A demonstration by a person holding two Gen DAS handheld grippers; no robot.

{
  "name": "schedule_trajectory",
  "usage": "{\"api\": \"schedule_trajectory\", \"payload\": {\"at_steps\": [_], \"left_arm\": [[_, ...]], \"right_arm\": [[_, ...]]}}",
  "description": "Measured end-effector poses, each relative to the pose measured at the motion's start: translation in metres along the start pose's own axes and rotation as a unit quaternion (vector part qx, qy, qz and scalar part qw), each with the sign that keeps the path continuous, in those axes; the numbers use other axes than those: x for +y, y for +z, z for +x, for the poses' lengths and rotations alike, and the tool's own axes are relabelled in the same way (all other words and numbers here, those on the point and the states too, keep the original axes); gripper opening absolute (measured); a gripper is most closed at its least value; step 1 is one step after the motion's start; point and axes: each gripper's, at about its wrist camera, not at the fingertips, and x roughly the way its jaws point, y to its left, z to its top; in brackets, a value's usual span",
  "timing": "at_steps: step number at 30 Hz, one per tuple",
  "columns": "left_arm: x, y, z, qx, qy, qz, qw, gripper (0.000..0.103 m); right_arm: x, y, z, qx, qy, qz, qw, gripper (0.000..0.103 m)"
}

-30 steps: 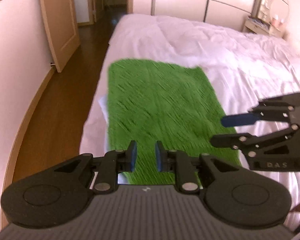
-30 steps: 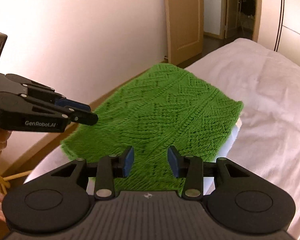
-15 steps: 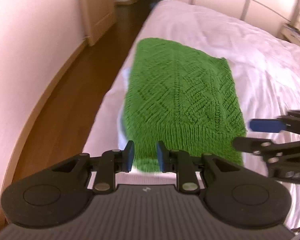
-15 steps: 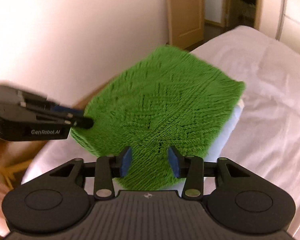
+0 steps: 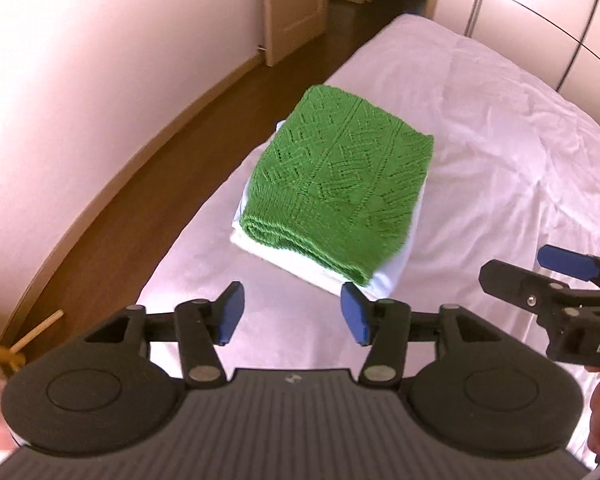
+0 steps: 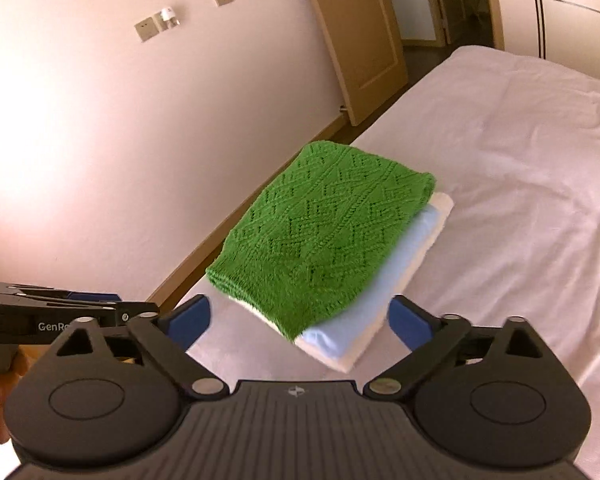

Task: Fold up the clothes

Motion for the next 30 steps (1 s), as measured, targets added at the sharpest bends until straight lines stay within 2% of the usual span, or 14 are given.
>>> {"api": "schedule_trajectory", "payload": {"at_steps": [8, 16, 22, 27, 30], "left_arm": [[-0.044, -0.029, -0.072, -0.031, 0.03, -0.049, 0.9979, 0.07], [-0.08, -0.058, -0.118, -0.049, 0.071, -0.083, 0.9928, 0.078], [-0.1, -0.071, -0.137, -0.062, 0.1, -0.092, 0.9888, 0.087], [-0.113, -0.075, -0.142, -0.073, 0.12, -0.104, 0.9846, 0.102], [-0.12, -0.077, -0.143, -0.081, 0.131, -0.111, 0.9818, 0.102]], "right_arm": [[-0.02, -0.008, -0.059, -0.006, 0.002, -0.019, 1.0, 0.101], [-0.043, -0.012, -0.107, -0.012, 0.005, -0.043, 0.999, 0.101], [-0.053, -0.014, -0.129, -0.012, 0.021, -0.053, 0.998, 0.103], [-0.057, -0.013, -0.14, -0.004, 0.012, -0.069, 0.998, 0.103], [-0.059, -0.012, -0.143, 0.002, 0.001, -0.078, 0.997, 0.103]]}}
